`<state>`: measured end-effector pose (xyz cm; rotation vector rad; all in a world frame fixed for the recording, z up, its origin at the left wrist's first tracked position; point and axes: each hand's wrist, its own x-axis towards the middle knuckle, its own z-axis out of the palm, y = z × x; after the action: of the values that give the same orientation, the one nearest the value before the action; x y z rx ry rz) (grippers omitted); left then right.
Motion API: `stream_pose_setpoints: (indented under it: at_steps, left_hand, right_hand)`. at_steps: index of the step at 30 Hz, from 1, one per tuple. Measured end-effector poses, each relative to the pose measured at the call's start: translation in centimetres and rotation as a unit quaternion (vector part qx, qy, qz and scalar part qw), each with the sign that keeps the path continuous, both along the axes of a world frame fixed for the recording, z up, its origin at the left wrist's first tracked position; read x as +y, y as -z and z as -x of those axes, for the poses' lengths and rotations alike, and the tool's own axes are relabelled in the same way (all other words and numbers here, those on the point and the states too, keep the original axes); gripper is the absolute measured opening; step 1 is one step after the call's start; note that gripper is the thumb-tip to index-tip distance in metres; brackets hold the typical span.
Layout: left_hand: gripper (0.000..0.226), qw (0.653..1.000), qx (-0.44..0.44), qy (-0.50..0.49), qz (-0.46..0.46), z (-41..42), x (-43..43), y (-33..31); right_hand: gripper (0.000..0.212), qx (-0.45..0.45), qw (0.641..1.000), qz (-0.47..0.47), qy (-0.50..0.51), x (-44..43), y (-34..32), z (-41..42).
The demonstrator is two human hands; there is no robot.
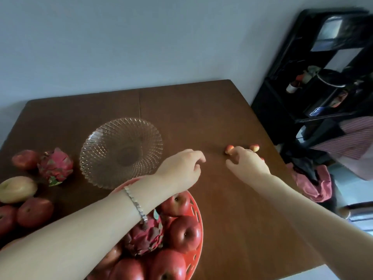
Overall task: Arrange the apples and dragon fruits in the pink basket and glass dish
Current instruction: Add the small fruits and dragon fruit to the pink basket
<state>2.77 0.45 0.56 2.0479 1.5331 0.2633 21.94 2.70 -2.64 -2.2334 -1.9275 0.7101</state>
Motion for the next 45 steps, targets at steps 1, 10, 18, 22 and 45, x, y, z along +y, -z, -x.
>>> stream_pose_setpoints:
  at_steps: [1, 10, 18, 22, 45]
  left_hand:
    - [0.029, 1.000, 0.010, 0.011, 0.007, -1.2, 0.8, 0.2]
    - [0.038, 0.991, 0.099, 0.009, 0.084, -10.0, 9.2, 4.5]
    - [0.050, 0.978, 0.162, 0.078, 0.102, -14.0, 13.9, 9.9]
    - [0.035, 0.967, 0.200, 0.112, 0.110, -14.8, 13.8, 12.1]
    - [0.047, 0.997, 0.051, -0.063, 0.012, 8.0, -6.9, 0.8]
  right_hand:
    - [0.042, -0.041, 0.999, 0.021, 0.022, 1.0, 0.8, -1.4]
    - [0.073, -0.128, 0.982, 0.086, 0.113, 7.2, 8.1, -7.9]
    - [0.044, -0.107, 0.992, 0.023, 0.070, 9.7, 11.7, -9.3]
    - [0.031, -0.013, 0.996, -0.016, 0.081, 9.4, 11.7, -10.1]
    - [0.017, 0.475, 0.853, 0.191, 0.100, -3.6, 0.1, 6.2]
